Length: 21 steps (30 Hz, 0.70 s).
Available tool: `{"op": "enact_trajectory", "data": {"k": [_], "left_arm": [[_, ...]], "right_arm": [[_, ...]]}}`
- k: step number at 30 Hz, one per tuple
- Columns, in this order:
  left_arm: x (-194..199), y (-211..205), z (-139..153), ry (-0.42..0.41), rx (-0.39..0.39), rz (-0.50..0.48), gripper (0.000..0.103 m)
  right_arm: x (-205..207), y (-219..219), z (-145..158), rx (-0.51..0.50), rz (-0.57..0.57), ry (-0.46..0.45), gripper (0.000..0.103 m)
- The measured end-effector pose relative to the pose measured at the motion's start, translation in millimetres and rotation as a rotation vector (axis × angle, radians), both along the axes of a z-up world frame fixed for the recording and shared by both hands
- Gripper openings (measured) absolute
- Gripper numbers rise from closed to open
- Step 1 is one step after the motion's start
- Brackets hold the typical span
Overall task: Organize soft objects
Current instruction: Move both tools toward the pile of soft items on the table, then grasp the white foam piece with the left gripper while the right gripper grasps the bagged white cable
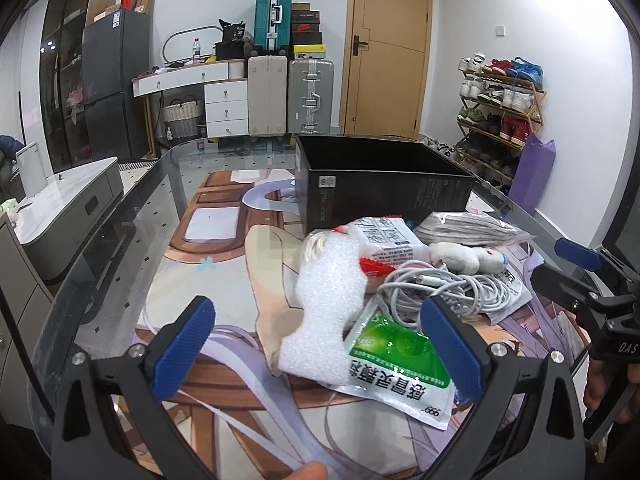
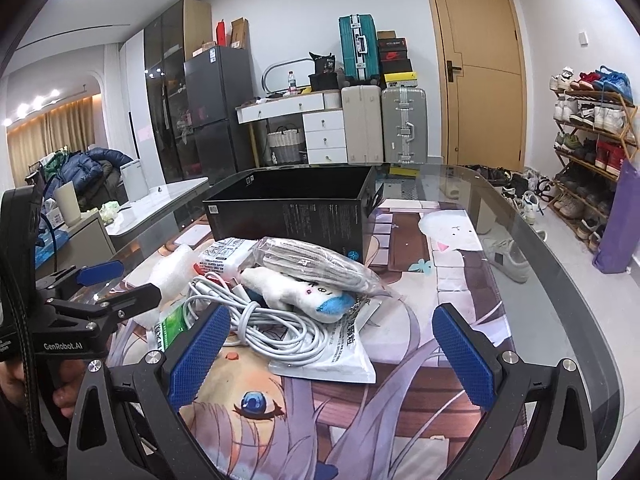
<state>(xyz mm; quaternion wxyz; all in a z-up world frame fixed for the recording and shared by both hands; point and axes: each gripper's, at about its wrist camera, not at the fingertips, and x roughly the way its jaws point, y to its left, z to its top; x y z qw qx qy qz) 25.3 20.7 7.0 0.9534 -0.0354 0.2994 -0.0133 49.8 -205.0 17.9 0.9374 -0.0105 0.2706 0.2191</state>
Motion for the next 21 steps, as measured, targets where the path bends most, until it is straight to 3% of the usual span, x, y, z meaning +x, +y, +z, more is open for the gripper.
{"op": "enact_trajectory", "data": {"k": [21], "left_arm": [[22, 12, -1, 0.057, 0.024, -0.011, 0.103]], "right_arm": [[36, 18, 14, 0.001, 0.009, 0.081, 0.103]]}}
